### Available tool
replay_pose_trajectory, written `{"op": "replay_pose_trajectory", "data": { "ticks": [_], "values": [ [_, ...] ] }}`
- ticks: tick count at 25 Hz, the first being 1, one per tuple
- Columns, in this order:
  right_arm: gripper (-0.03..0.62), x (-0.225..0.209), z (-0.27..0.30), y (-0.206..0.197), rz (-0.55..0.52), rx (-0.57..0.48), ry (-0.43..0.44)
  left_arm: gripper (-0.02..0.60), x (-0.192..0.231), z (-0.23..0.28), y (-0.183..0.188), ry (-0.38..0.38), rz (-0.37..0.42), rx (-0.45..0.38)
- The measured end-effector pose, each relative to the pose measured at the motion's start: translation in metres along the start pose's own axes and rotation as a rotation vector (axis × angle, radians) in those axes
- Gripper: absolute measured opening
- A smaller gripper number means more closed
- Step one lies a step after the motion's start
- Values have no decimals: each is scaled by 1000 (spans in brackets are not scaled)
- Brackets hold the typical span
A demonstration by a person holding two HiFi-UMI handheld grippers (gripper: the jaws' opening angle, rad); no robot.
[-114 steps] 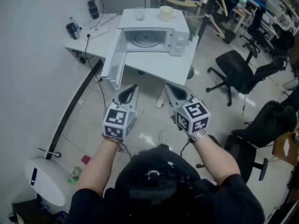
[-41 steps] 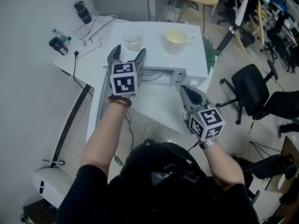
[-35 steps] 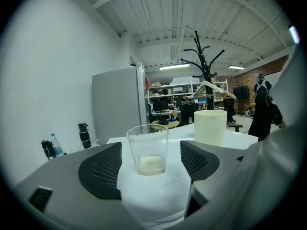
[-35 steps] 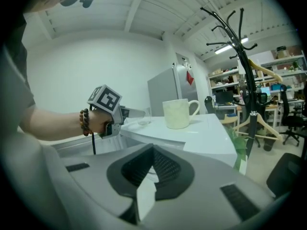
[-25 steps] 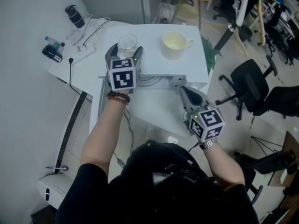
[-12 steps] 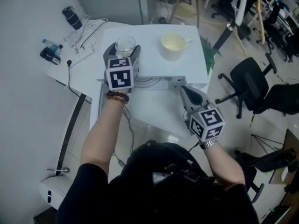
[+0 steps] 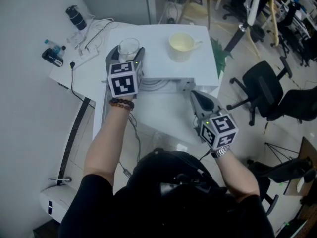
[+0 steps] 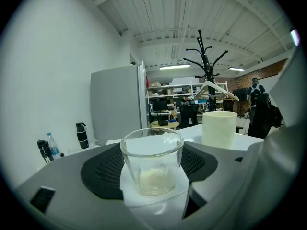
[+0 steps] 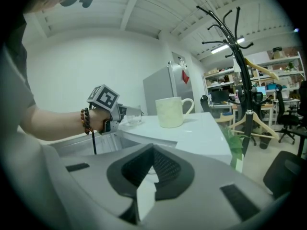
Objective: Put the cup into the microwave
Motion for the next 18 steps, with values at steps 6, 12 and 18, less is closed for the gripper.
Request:
{"op": "replay_pose_trajectory", "data": {
  "ticks": [6, 12, 18],
  "values": [
    [12, 6, -9, -3, -9, -2, 17, 347, 1, -18, -2, 20, -13, -15],
    [12, 12, -19, -7, -18, -6, 36, 347, 1, -40, -5, 43, -24, -31],
    [12, 20, -31, -12, -30, -10, 66, 347, -5, -68, -10, 64, -25, -45]
  ]
}}
Point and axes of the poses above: the fingertips, and each gripper's own axes: z forward along the fingers, x to its left, y out of its top, the point moved 9 cm from there along -z, backward along the fingers, and after that the axes turned 2 degrees about -z, right-handed, at the moved point
